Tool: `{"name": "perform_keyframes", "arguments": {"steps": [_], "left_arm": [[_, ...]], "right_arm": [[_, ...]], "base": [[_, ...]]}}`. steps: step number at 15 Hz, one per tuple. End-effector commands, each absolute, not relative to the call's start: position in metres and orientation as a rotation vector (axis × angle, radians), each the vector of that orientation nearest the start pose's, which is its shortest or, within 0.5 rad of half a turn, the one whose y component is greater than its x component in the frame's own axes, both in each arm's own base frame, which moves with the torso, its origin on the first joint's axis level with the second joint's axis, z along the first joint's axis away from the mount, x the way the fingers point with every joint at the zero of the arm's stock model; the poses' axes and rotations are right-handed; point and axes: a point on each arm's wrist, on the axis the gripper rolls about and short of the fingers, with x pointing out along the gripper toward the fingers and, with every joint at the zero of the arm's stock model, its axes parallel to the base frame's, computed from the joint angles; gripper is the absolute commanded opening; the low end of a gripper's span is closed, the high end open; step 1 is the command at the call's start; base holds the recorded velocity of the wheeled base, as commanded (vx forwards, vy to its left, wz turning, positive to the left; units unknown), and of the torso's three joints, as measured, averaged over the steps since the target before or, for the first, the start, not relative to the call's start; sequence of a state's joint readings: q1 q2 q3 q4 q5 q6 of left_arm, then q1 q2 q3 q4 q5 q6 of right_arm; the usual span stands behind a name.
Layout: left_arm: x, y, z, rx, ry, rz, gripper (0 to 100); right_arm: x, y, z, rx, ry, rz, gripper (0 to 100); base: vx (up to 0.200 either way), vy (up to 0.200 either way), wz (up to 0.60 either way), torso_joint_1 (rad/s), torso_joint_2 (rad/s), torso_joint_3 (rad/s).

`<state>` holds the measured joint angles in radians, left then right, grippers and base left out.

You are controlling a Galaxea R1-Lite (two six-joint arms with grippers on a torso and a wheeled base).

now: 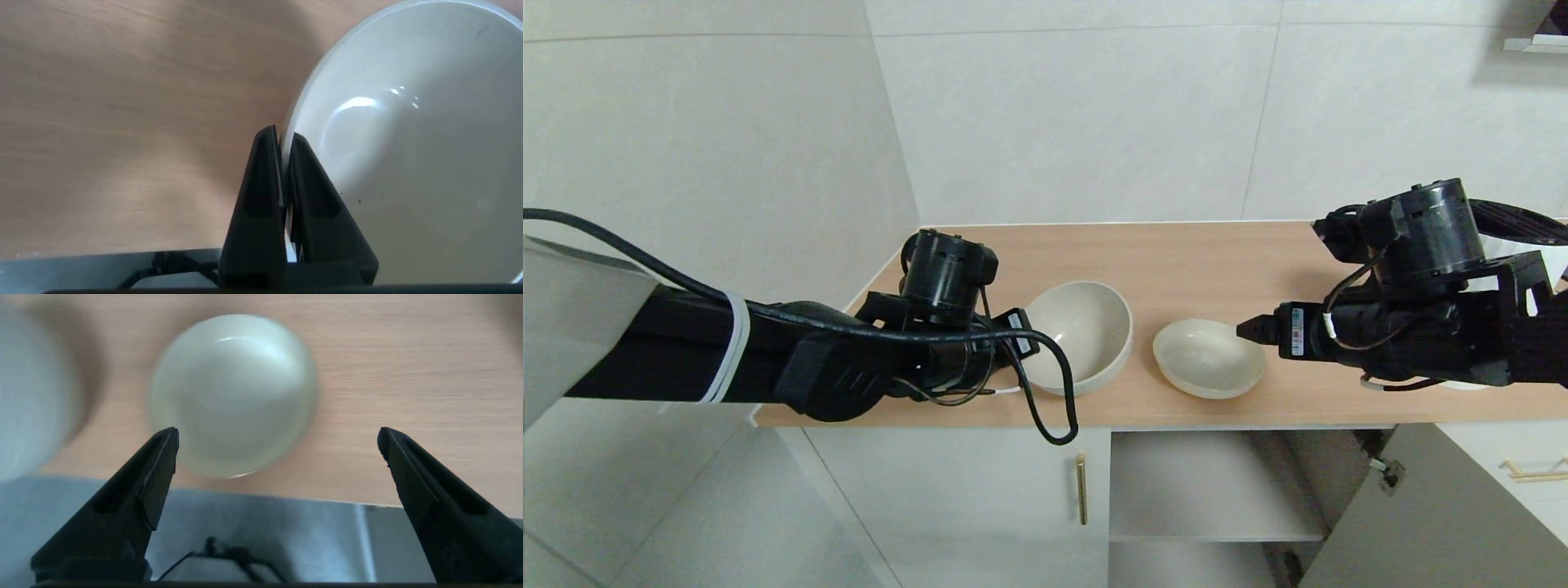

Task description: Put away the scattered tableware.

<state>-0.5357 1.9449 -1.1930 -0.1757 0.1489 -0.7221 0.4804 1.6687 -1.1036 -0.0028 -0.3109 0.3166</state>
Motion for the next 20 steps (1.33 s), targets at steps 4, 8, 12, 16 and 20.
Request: {"name": "perform_keyframes", "arguments": {"steps": [4, 8, 12, 16, 20], "left_arm": [[0.294, -0.172, 0.182, -0.552, 0.696, -0.338, 0], [0.293, -0.168, 0.184, -0.562, 0.702, -0.356, 0], [0.294, -0.169, 0.183, -0.56, 0.705, -0.357, 0], [0.294, -0.169, 0.183, -0.561, 0.707, -0.355, 0], [0.294, -0.169, 0.183, -0.561, 0.705, -0.356, 0]], "right_arm": [[0.304, 0.14, 0.176, 0.043, 0.595, -0.017, 100], [0.321, 0.141, 0.152, 0.019, 0.646, -0.048, 100], [0.336, 0.139, 0.144, 0.041, 0.629, -0.068, 100], [0.339, 0.136, 0.145, 0.065, 0.606, -0.078, 100], [0.339, 0.136, 0.146, 0.073, 0.603, -0.075, 0]], "base": [[0.0, 0.0, 0.0, 0.0, 0.0, 0.0], [0.0, 0.0, 0.0, 0.0, 0.0, 0.0], [0.0, 0.0, 0.0, 0.0, 0.0, 0.0], [0.0, 0.0, 0.0, 0.0, 0.0, 0.0], [0.0, 0.0, 0.0, 0.0, 0.0, 0.0]]}}
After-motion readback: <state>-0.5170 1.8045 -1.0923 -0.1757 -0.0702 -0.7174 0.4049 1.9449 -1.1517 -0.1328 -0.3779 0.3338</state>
